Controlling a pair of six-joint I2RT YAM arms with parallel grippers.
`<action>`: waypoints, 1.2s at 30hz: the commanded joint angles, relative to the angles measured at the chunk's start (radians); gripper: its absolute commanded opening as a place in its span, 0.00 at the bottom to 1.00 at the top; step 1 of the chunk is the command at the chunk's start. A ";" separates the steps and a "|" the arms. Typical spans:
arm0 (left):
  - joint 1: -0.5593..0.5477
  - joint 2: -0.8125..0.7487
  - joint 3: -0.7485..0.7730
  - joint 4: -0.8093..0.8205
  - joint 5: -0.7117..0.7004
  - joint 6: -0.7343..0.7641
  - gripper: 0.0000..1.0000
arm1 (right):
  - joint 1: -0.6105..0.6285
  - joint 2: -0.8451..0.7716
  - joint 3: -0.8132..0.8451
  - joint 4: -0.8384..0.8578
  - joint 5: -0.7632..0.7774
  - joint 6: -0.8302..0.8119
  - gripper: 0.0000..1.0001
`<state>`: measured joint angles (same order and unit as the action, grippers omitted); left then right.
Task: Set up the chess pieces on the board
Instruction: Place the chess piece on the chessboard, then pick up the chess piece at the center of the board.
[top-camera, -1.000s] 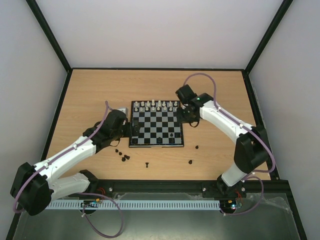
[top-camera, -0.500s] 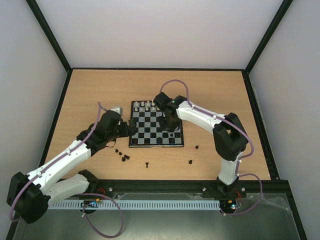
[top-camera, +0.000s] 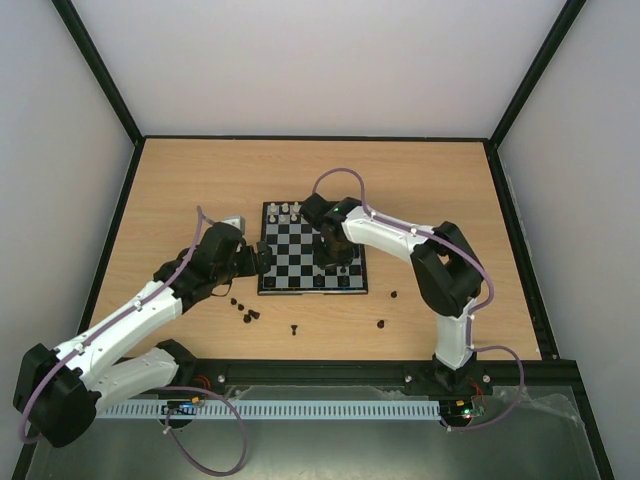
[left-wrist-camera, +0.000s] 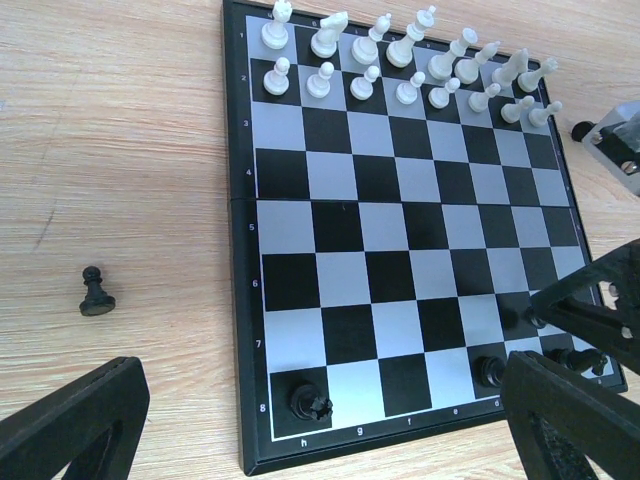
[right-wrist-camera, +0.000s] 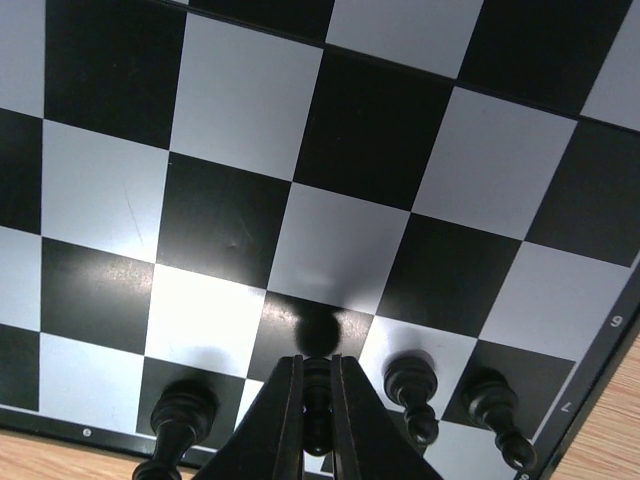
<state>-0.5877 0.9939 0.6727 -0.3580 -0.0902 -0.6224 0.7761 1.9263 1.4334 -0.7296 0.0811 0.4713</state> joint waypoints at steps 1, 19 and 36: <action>0.011 -0.020 -0.014 -0.011 -0.014 -0.003 1.00 | 0.008 0.032 0.027 -0.027 -0.003 0.003 0.02; 0.016 -0.016 -0.014 -0.007 -0.008 0.002 0.99 | 0.008 0.040 0.029 -0.012 0.005 0.001 0.19; 0.014 0.012 -0.021 0.047 0.070 0.017 0.99 | -0.117 -0.456 -0.427 0.036 0.159 0.158 0.53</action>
<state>-0.5774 0.9974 0.6708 -0.3412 -0.0586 -0.6163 0.7216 1.5173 1.1633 -0.6746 0.2340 0.5663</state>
